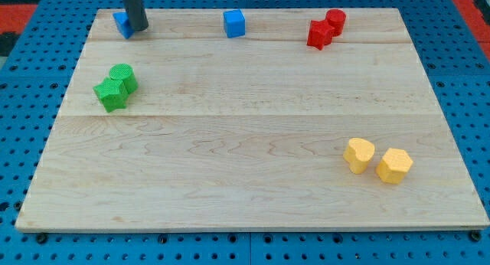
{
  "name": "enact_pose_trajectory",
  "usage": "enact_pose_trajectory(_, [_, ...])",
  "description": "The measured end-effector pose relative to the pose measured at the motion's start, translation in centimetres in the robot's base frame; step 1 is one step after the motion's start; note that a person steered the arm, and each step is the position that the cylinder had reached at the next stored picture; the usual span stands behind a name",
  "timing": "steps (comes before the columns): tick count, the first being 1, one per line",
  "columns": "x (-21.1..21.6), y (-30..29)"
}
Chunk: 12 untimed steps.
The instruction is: Move the blue cube to the right of the green circle
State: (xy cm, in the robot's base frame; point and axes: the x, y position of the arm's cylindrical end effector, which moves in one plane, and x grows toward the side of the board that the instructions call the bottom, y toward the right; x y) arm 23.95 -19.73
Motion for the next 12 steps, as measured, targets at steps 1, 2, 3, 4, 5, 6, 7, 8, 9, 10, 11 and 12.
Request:
enact_pose_trajectory(1, [0.6, 2.1])
enact_pose_trajectory(2, [2.4, 7.7])
enact_pose_trajectory(3, [2.7, 9.2])
enact_pose_trajectory(4, [2.7, 9.2])
enact_pose_trajectory(5, [2.7, 9.2])
enact_pose_trajectory(6, [2.7, 9.2])
enact_pose_trajectory(7, [6.4, 12.5])
enact_pose_trajectory(8, [6.6, 22.5])
enact_pose_trajectory(9, [2.6, 24.4])
enact_pose_trajectory(10, [-1.5, 24.3])
enact_pose_trajectory(11, [-4.5, 20.9])
enact_pose_trajectory(12, [-1.9, 16.7])
